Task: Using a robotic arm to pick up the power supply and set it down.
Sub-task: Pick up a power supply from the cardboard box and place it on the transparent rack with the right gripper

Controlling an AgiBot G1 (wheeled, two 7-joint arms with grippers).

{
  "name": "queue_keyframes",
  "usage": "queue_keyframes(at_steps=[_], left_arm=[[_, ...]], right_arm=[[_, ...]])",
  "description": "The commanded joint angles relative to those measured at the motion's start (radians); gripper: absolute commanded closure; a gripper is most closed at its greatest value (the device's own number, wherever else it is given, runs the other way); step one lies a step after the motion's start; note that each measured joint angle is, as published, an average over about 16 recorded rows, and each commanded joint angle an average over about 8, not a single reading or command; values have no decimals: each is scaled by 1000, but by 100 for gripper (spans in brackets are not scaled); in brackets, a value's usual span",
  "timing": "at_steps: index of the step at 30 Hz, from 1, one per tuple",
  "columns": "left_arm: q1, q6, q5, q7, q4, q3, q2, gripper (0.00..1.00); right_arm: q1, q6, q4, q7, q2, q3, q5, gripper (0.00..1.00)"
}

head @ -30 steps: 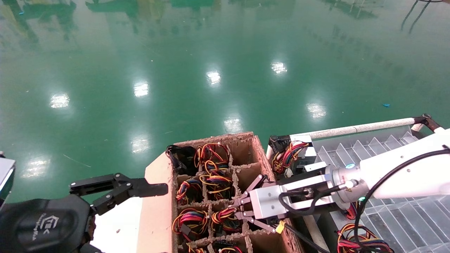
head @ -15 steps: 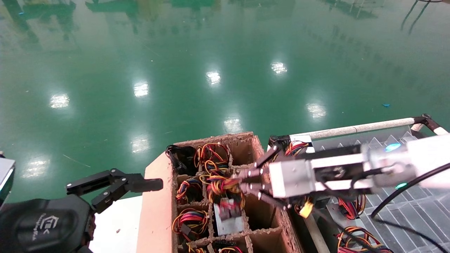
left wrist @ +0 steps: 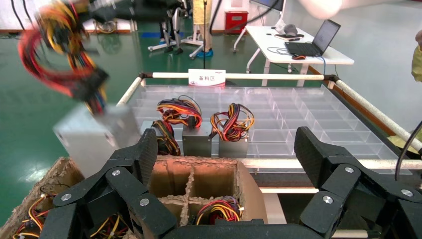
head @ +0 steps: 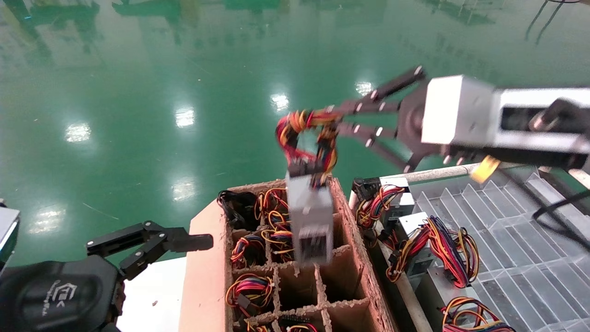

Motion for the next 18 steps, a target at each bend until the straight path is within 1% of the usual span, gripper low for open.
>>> queue_keyframes(at_steps=[1,7,13,18], left_arm=[[0,0,0,0,0,0,0,0],[0,0,0,0,0,1,0,0],[0,0,-1,0,0,1,0,0],[0,-1,-1,1,0,1,-1,0]], right_arm=[[23,0,-8,-8,7,11,4,100],[128,-22,-155,-92,8,8,-43,100],[223,-46,-340,-207,-2,-12,-105,100],[280,-63,-483,-307,-8,-33,-153,100]])
